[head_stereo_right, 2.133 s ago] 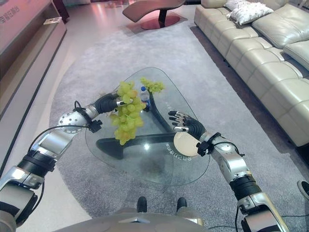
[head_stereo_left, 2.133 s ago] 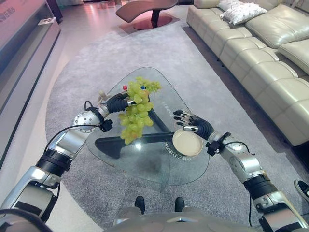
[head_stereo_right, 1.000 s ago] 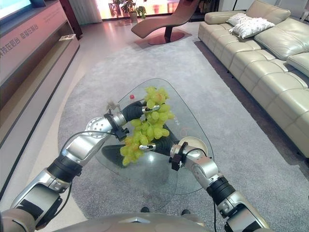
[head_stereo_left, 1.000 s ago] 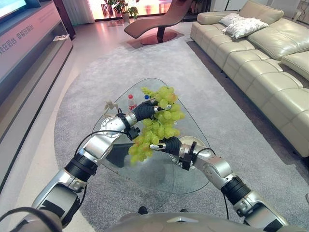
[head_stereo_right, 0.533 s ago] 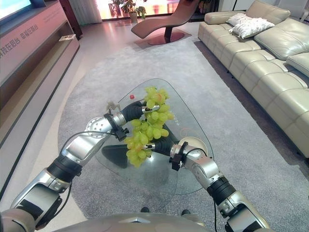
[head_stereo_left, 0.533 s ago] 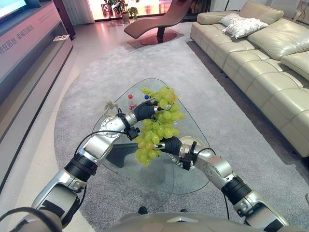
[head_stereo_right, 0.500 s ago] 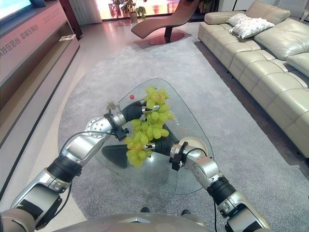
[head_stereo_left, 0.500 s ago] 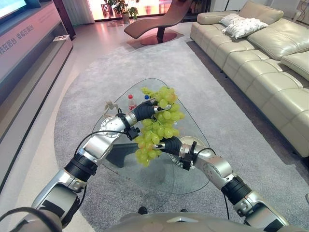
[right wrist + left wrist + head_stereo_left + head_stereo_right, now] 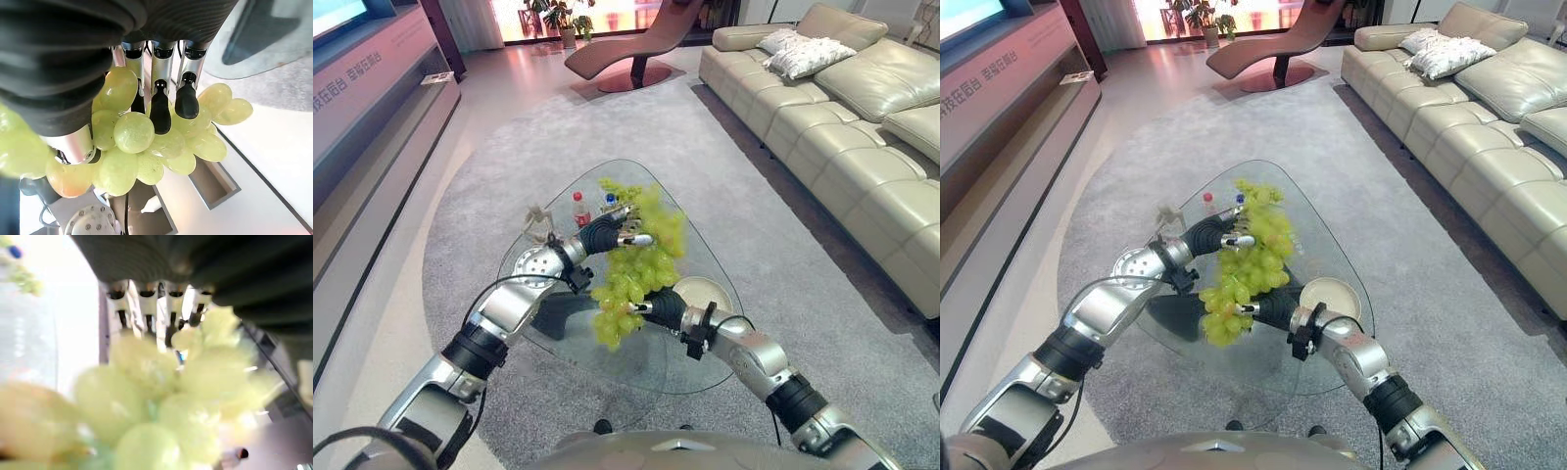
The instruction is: Pick up fruits into the plate
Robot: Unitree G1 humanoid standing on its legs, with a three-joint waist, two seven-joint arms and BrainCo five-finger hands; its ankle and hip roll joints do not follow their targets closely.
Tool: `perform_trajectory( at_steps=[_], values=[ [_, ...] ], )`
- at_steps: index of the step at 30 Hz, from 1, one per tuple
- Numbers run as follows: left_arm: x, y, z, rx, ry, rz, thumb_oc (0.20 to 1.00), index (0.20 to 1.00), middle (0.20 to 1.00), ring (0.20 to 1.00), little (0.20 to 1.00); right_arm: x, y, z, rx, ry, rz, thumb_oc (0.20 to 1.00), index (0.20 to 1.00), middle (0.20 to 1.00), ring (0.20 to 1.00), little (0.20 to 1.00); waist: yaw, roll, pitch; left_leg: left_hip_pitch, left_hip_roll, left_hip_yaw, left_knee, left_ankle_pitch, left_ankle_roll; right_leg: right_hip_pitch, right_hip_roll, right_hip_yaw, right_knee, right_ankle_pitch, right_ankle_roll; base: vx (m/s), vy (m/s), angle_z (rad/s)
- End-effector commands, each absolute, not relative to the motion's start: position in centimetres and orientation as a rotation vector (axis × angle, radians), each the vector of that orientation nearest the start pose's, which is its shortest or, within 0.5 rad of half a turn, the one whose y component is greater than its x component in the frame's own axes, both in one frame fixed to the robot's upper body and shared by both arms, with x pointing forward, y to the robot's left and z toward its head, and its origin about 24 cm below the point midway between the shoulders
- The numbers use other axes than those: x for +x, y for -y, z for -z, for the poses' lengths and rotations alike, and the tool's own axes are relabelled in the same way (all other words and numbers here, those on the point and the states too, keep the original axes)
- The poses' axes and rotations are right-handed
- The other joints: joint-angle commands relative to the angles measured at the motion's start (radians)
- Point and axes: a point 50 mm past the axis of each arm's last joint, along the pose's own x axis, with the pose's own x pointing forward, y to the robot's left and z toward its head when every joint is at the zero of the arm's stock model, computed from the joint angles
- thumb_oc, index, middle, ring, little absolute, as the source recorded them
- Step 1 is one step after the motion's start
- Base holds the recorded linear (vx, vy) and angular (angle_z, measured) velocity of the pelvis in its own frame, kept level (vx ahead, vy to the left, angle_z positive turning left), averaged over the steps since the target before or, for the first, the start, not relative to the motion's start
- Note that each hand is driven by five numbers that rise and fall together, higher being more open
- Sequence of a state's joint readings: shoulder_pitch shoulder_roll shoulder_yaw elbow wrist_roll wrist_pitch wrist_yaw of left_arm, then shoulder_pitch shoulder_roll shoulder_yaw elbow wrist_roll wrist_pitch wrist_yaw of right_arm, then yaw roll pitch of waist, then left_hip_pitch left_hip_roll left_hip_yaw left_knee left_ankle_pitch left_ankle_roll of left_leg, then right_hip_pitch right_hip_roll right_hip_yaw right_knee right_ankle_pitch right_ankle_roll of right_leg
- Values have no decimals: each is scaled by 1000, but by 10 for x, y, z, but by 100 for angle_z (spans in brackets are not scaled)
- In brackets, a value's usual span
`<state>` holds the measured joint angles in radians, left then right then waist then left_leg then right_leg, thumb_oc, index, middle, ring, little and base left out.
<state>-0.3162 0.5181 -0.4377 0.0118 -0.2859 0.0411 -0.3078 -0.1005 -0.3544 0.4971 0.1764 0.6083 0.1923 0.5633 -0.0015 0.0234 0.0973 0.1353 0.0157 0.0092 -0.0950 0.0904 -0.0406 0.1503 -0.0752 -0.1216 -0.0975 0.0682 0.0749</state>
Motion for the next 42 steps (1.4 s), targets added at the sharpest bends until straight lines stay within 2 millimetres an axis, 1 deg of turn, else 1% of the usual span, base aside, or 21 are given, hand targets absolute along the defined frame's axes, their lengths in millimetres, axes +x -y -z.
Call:
perform_trajectory(
  at_steps=[1,5,7,9,12,13,15,17,18,19,20,21,22,24,25,26,32,35,37,40,42],
  values=[
    [298,-130,-108,244,131,645,1000,1000,1000,1000,1000,241,93,-21,349,-237,-931,200,200,200,200,200,22,-22,-8,91,-9,32,8,-192,12,63,-35,-47,12,-113,43,0,0,0],
    [294,-151,-94,216,83,563,1000,1000,1000,1000,1000,237,117,-12,358,-243,-842,200,200,200,200,200,19,-22,-1,91,-6,34,8,-192,11,63,-35,-47,12,-113,43,0,0,0],
    [293,-157,-90,208,67,533,1000,1000,1000,1000,1000,237,123,-11,356,-244,-813,200,200,200,200,200,17,-22,3,91,-5,34,8,-192,10,62,-34,-47,12,-112,43,0,0,0],
    [291,-172,-81,192,37,474,1000,1000,1000,1000,1000,238,139,-8,347,-239,-752,200,200,200,200,200,15,-23,8,91,-2,36,8,-191,6,61,-34,-50,13,-112,43,0,0,0],
    [289,-185,-74,179,3,426,1000,1000,1000,1000,1000,238,152,-6,326,-234,-704,200,200,200,200,200,12,-23,13,91,1,38,8,-192,4,61,-33,-52,14,-113,44,0,0,0],
    [287,-194,-65,175,-29,389,1000,1000,1000,1000,1000,239,163,-6,301,-232,-668,200,200,200,200,200,11,-25,18,91,3,38,8,-191,2,60,-33,-53,14,-113,44,0,0,0],
    [285,-199,-59,176,-59,365,1000,1000,1000,1000,1000,241,170,-6,286,-231,-639,200,200,200,200,200,11,-26,20,90,4,38,8,-191,1,61,-33,-54,14,-114,44,15,-15,0],
    [279,-211,-42,207,-130,319,1000,1000,1000,1000,1000,242,185,-6,245,-238,-585,200,200,200,200,200,13,-27,26,90,7,37,8,-191,-2,60,-32,-56,15,-114,45,34,-30,0],
    [278,-212,-42,208,-134,317,1000,1000,1000,1000,1000,243,186,-6,242,-239,-582,200,200,200,200,200,13,-27,26,90,7,37,8,-191,-3,60,-32,-56,15,-114,45,40,-28,0],
    [274,-219,-31,199,-194,296,1000,1000,1000,1000,1000,243,195,-5,208,-250,-547,200,200,200,200,200,15,-29,30,90,8,36,8,-190,-3,59,-31,-56,16,-114,45,32,-23,0],
    [272,-221,-27,194,-212,289,1000,1000,1000,1000,1000,243,198,-5,199,-252,-538,200,200,200,200,200,15,-29,32,90,8,36,8,-190,-3,59,-31,-57,16,-114,45,51,-43,0],
    [265,-229,-13,194,-284,269,1000,1000,1000,1000,1000,244,209,-5,170,-260,-500,200,200,200,200,200,19,-31,38,87,9,35,8,-188,-5,57,-31,-57,17,-113,46,29,-31,1],
    [263,-230,-11,195,-294,268,1000,1000,1000,1000,1000,244,210,-5,166,-260,-493,200,200,200,200,200,20,-31,39,86,9,35,9,-188,-5,56,-31,-58,17,-113,46,29,-48,1],
    [250,-241,10,193,-408,232,1000,1000,1000,1000,1000,248,226,-9,140,-261,-434,200,200,200,200,200,27,-34,55,74,12,35,13,-186,-8,47,-31,-60,20,-111,47,4,-44,1],
    [249,-242,11,197,-409,233,1000,1000,1000,1000,1000,248,227,-9,139,-261,-431,200,200,200,200,200,28,-34,56,73,12,35,14,-186,-8,46,-31,-60,20,-111,47,-12,-53,2],
    [241,-248,26,194,-482,210,1000,1000,1000,1000,1000,252,236,-11,118,-261,-392,200,200,200,200,200,34,-34,69,62,14,35,18,-184,-10,36,-31,-60,23,-109,47,-42,-55,3],
    [226,-256,58,160,-626,149,1000,1000,1000,1000,1000,275,253,-27,49,-220,-290,200,200,200,200,200,52,-32,129,-3,17,25,37,-175,-13,-25,-33,-58,42,-103,48,-115,-59,6],
    [225,-257,75,156,-703,93,1000,1000,1000,1000,1000,302,259,-47,-5,-178,-219,200,200,200,200,200,57,-23,203,-67,14,14,54,-165,-13,-82,-31,-51,60,-100,42,-233,-47,9],
    [222,-257,83,135,-740,65,1000,1000,1000,1000,1000,311,262,-54,-22,-169,-190,200,200,200,200,200,57,-18,230,-89,12,8,57,-161,-12,-104,-29,-48,65,-99,39,-160,-13,11],
    [218,-257,90,101,-778,34,1000,1000,1000,1000,1000,318,269,-58,-38,-166,-152,200,200,200,200,200,56,-11,255,-112,11,0,62,-155,-12,-126,-27,-47,71,-97,35,-87,6,12],
    [210,-252,102,114,-823,24,1000,1000,1000,1000,1000,326,282,-66,-80,-168,-88,200,200,200,200,200,61,-4,291,-144,8,-14,65,-146,-13,-158,-25,-49,80,-94,27,-122,7,8]
  ],
)
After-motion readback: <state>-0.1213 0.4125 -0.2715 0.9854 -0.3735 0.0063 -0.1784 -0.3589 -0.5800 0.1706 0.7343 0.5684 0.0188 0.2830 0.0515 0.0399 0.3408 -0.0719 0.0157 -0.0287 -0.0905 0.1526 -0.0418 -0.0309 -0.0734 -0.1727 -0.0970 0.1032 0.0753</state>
